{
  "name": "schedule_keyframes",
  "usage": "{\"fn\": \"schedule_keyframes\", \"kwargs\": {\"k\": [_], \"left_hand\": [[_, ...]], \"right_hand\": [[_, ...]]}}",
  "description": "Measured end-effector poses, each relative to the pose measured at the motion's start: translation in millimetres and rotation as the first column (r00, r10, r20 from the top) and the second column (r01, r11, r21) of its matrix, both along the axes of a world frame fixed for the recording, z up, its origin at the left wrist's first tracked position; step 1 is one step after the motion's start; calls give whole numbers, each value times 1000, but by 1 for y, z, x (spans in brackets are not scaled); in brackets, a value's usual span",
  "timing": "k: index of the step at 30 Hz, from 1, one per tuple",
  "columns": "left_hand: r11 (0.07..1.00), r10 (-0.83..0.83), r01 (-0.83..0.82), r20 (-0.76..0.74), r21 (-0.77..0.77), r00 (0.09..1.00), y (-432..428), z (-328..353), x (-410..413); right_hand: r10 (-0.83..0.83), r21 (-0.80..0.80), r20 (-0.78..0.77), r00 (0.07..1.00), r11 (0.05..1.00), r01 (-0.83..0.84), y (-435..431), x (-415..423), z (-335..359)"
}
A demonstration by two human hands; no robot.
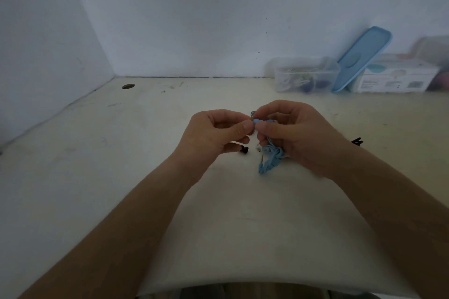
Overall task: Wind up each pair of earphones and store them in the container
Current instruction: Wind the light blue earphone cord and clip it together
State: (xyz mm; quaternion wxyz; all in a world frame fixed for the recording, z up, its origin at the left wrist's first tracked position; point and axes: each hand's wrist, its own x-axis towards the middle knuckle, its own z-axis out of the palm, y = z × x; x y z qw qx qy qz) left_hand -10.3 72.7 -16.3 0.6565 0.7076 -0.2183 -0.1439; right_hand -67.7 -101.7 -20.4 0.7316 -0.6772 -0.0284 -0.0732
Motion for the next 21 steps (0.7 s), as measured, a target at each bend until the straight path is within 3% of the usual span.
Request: {"fn": "schedule_keyframes", "kwargs": {"k": [4,7,9,12,17,21], "left_hand": [[977,46,-96,249,193,967,16,8,12],[885,-81,-142,447,443,891,34,12,23],[794,-203,-120,446,596,872,42,12,27],[704,-275,-101,401,703,874,43,8,28],[618,-337,-84,360,781,870,35,2,26],[632,-344,-84,376,771,860,34,1,25]], "right_hand": [[-32,1,2,1000,1000,32,-4,2,-2],[-12,-25,21,1000,1000,12,-3,2,-4],[5,-30,35,999,1000,-4,-1,2,-5],[4,-34,44,999,999,-3,-1,3,-6],[8,-45,50,999,999,-5,-1,4,-8],[-3,-45,47,999,999,5,-1,5,-9]]}}
